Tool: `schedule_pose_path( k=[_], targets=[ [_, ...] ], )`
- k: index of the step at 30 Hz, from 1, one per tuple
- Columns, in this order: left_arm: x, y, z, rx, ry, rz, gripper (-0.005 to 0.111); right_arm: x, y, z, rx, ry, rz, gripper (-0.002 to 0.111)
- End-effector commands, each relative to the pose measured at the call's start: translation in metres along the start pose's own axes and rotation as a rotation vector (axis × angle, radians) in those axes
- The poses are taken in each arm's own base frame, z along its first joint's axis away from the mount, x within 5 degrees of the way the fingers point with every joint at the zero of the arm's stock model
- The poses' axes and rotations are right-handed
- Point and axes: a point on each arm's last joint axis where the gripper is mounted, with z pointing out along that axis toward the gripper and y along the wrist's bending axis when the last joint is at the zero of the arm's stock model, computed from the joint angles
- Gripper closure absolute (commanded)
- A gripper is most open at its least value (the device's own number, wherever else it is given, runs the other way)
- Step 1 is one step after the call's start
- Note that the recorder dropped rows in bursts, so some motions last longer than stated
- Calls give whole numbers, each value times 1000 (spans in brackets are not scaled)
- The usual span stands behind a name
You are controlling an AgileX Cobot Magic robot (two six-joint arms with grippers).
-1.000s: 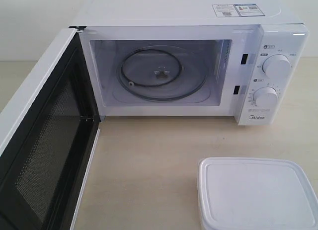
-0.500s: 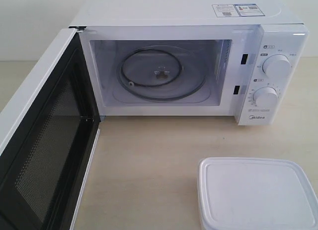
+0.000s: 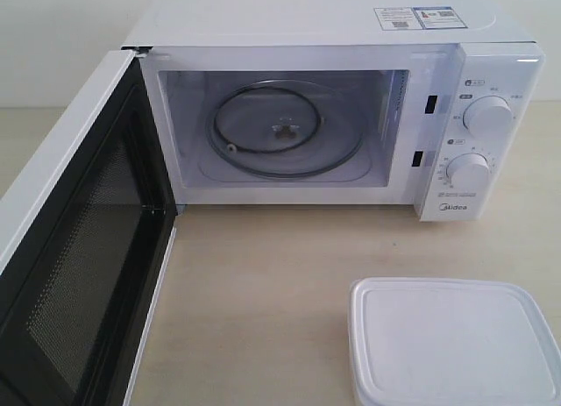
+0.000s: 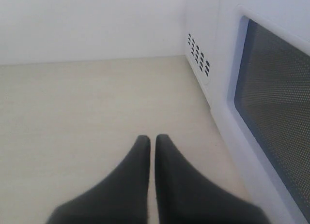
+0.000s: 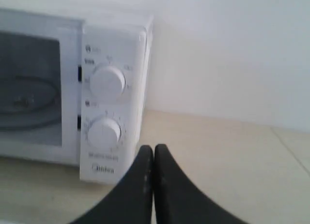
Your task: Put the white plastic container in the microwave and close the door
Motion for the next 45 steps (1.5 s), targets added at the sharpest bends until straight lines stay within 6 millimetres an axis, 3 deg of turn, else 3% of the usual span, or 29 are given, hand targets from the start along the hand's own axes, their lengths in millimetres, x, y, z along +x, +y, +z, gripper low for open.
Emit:
schedule_pose_path(
  k=[1,14,19,27,29,32,36,39,45],
  targets=[
    [1,0,0,0,-2,-16,102,-16,0,-2,0,-175,-24,108],
    [1,0,0,0,-2,-16,102,-31,1,-6,-6,-347,-20,108],
    [1,0,0,0,-2,-16,102,-57,-2,-20,-31,-676,145,108],
    [1,0,0,0,-2,-16,102,-123,-7,-35,-65,-779,111,108],
    [1,0,0,0,-2,-16,102,-136,-6,-31,-105,-758,123,108],
    [1,0,0,0,-2,-16,102,-137,-3,-12,-183,-604,232,108],
    [1,0,0,0,-2,-16,102,-127,1,9,-306,-404,610,108],
    [1,0,0,0,-2,-16,102,-125,5,9,-383,-330,792,108],
    [1,0,0,0,-2,-16,102,-116,14,10,-463,-177,815,108]
  ],
)
